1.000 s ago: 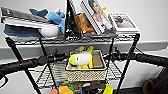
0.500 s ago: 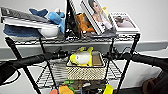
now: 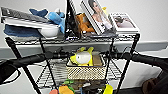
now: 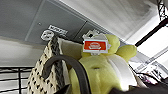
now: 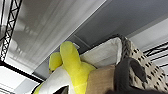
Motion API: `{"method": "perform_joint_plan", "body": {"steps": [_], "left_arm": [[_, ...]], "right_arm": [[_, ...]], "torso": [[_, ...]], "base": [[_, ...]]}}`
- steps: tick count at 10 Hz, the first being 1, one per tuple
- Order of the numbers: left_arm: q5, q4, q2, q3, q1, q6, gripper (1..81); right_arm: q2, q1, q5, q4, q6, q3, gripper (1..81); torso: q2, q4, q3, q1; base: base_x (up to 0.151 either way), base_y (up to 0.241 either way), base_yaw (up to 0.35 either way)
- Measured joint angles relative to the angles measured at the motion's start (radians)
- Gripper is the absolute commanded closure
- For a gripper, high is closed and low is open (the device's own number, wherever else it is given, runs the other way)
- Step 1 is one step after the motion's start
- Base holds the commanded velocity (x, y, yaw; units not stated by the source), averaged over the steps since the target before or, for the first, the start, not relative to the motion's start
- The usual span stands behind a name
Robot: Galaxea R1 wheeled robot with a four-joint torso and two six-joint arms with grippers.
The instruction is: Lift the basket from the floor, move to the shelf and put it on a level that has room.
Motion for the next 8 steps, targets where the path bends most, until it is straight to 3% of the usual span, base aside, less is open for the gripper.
{"method": "perform_joint_plan", "body": {"steps": [3,8], "left_arm": [[0.023,0.0,-0.038,0.06,-0.018,0.0,1.0],[0.01,0.0,-0.275,0.271,-0.022,-0.001,1.0]], "right_arm": [[-0.053,0.0,-0.015,0.0,0.006,0.083,1.0],[-0.233,-0.006,-0.002,0.001,0.011,0.323,1.0]], "torso": [[0.0,0.0,0.0,0.0],[0.0,0.0,0.0,0.0]], "base": [[0.0,0.0,0.0],[0.0,0.0,0.0]]}}
